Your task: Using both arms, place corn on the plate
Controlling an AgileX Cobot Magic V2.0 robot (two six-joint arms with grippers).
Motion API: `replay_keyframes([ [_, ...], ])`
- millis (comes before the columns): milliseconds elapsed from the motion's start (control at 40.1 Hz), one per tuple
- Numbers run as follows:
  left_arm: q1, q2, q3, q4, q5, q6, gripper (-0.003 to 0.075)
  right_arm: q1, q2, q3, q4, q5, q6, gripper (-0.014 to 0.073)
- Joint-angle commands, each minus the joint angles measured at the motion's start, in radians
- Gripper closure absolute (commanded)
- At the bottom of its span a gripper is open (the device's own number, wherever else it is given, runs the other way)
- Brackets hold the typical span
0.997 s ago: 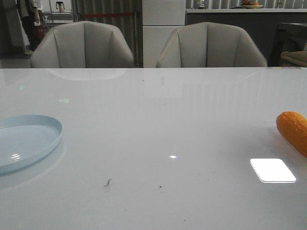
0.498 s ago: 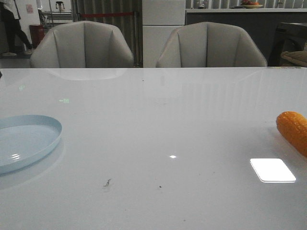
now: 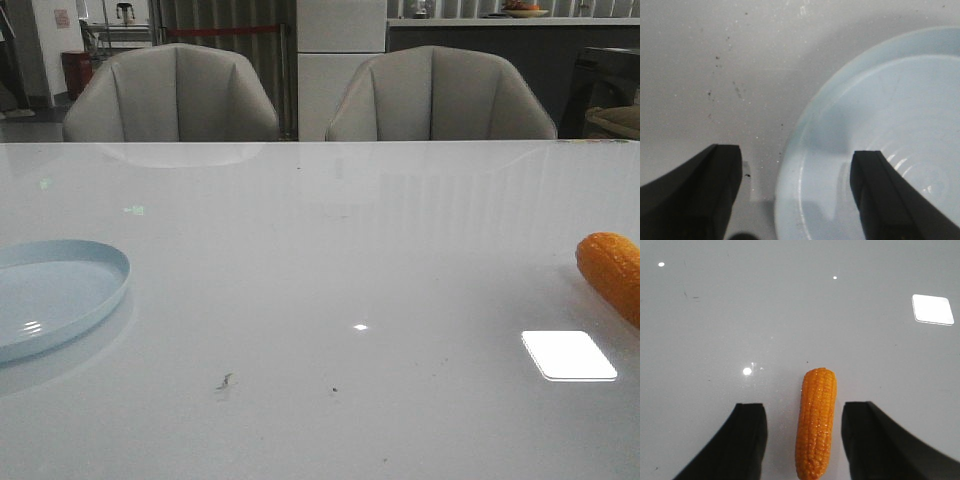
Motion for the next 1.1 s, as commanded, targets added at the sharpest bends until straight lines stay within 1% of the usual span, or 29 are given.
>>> replay_keyframes([
  [0, 0.002, -0.044, -0.032, -0.007, -0.028, -0.012, 0.0204, -0.001, -0.009, -0.036, -0.008, -0.068, 0.0, 0.0138],
  [598, 0.002, -0.041, -0.032, -0.008, -0.023, -0.006, 0.0212, -0.001, -0.009, -0.036, -0.008, -0.068, 0.0, 0.0138],
  [1072, 0.002, 0.009, -0.032, -0.01, -0.003, -0.005, 0.0219, -0.001, -0.009, -0.036, -0.008, -0.056, 0.0, 0.0138],
])
